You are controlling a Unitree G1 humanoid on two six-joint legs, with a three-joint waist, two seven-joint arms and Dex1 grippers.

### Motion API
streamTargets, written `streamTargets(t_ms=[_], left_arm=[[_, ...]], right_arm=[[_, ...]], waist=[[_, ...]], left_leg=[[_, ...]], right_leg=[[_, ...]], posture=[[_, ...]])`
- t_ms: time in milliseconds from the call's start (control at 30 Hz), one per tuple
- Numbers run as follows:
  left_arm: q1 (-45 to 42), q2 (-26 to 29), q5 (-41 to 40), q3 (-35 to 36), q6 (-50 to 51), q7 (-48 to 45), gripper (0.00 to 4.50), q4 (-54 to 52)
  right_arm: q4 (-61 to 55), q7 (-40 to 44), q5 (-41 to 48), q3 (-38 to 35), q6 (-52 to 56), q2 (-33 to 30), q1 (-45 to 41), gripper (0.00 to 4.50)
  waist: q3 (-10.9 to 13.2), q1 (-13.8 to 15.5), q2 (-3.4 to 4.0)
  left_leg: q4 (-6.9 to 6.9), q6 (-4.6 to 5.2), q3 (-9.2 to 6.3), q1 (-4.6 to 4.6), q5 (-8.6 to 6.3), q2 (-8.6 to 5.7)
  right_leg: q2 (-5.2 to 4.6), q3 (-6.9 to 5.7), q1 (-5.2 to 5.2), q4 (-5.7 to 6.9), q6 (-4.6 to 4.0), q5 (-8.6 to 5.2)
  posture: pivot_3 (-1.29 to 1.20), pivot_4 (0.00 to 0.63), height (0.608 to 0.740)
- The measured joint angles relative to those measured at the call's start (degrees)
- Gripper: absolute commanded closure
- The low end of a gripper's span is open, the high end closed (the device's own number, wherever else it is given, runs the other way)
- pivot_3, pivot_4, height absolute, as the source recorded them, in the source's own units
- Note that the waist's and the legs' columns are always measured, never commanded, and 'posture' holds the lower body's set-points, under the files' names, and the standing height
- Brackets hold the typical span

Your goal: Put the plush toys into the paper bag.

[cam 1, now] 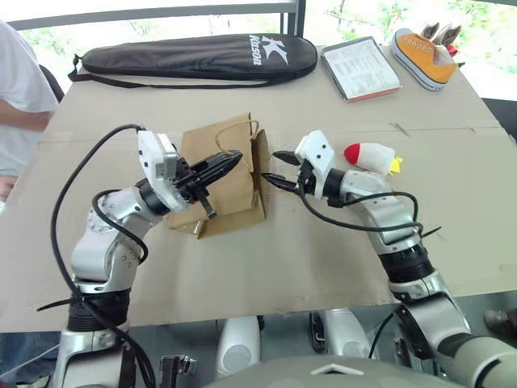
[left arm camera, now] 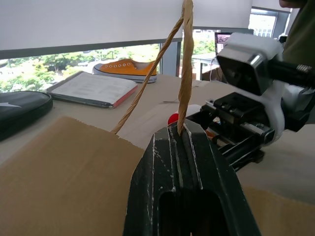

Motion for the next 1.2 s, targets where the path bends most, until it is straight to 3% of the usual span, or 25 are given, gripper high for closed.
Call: streamTargets(t_ms=[167,367,467,600,700,733,767,933,1067,1133,1200], left_arm=[[-1.41,-0.3,0.93,-0.04,-2.5,-3.43,4.5,4.88],[-3.38,0.7,-0.6,0.14,-0.6,-7.71,4.5,5.36],[-5.06,1.11,-1.08,0.13,0.48,-8.75,4.5,5.35],[-7.93,0.82,-0.94,-0.34,0.72,-9.28,4.5,5.48],[-8.61,0.73,-0.79,-0.85,0.73,-9.56,4.5,5.92],[-8.63,0.69,-0.76,-1.37,0.75,-9.68,4.5,5.96],[-8.63,0.69,-0.75,-1.39,0.78,-9.71,4.5,5.96],[-7.86,0.74,-1.18,-0.91,1.31,-9.45,4.5,5.63],[-6.97,1.06,-2.04,-0.56,2.38,-9.83,4.5,4.85],[-7.1,1.18,-3.1,-0.49,3.75,-10.01,4.5,4.01],[-8.36,0.64,-4.44,-0.94,5.22,-10.03,4.5,2.88]], right_arm=[[-12.76,-1.52,6.85,-5.99,8.62,-3.42,4.58,0.51],[-26.21,-3.14,11.85,-18.01,21.46,-19.24,13.03,0.51],[-26.2,-3.25,10.67,-19.4,23.77,-26.87,17.42,0.51],[-18.19,-3.56,8.05,-15.53,19.98,-27.61,18.28,0.51],[-6.5,-3.71,4.89,-11.27,12.58,-25.93,14.76,1.27],[-3.36,-3.78,3.96,-11.2,10.35,-25.74,12.98,1.9],[-2.47,-3.73,3.75,-11.22,9.56,-25.83,12.56,2.19],[-2.88,-1.8,4.66,-13.63,3.73,-26.55,15.81,4.47],[-8.3,-1.22,10.37,-18.95,2.54,-25.22,15.85,4.47],[-12.11,-2.63,11.69,-19.54,1.48,-22.68,9.49,4.47],[-15.18,-2.61,8.95,-14.55,-3.54,-22.32,1.84,4.47]], waist=[[0.0,0.18,-0.02],[0.0,0.14,-0.03],[-0.01,0.05,-0.05],[-0.02,-0.21,-0.07],[-0.01,-0.31,-0.06],[-0.01,-0.17,-0.06],[-0.02,-0.14,-0.08],[-0.01,0.22,-0.09],[0.09,-0.17,0.0],[0.17,-0.57,0.12],[0.13,-0.42,0.08]], left_leg=[[0.01,0.01,0.03,-0.04,0.0,-0.01],[0.03,0.02,0.06,-0.02,0.0,-0.03],[0.02,0.02,0.03,0.0,0.0,-0.03],[0.04,0.03,0.03,0.03,0.0,-0.03],[0.09,0.03,0.1,0.02,0.0,-0.03],[0.1,0.03,0.09,0.0,0.0,-0.04],[0.1,0.03,0.07,0.0,0.0,-0.04],[0.07,0.04,0.02,-0.05,-0.01,-0.04],[0.08,0.04,0.05,0.01,0.0,-0.02],[0.11,0.04,0.01,0.02,0.0,0.0],[0.11,0.04,-0.16,0.04,0.0,0.0]], right_leg=[[-0.01,0.02,-0.01,-0.07,0.02,0.0],[-0.07,0.03,0.01,-0.11,-0.09,-0.07],[-0.05,0.03,0.02,-0.1,-0.09,-0.07],[0.01,0.07,0.04,-0.1,-0.08,-0.08],[0.01,0.15,0.03,-0.1,-0.05,-0.06],[0.01,0.15,0.03,-0.1,0.0,-0.03],[0.01,0.14,0.03,-0.1,0.03,-0.01],[0.02,0.09,0.03,-0.11,0.11,0.01],[0.03,0.12,0.02,-0.06,0.11,0.01],[0.09,0.16,-0.02,-0.03,0.1,0.0],[0.15,0.06,0.03,-0.02,0.09,-0.01]], posture=[[0.0,0.15,0.74],[0.0,0.15,0.74],[0.0,0.15,0.74],[0.0,0.15,0.74],[0.0,0.15,0.74],[0.0,0.15,0.74],[0.0,0.15,0.74],[0.0,0.15,0.74],[0.0,0.15,0.74],[0.0,0.15,0.74],[0.0,0.15,0.74]])
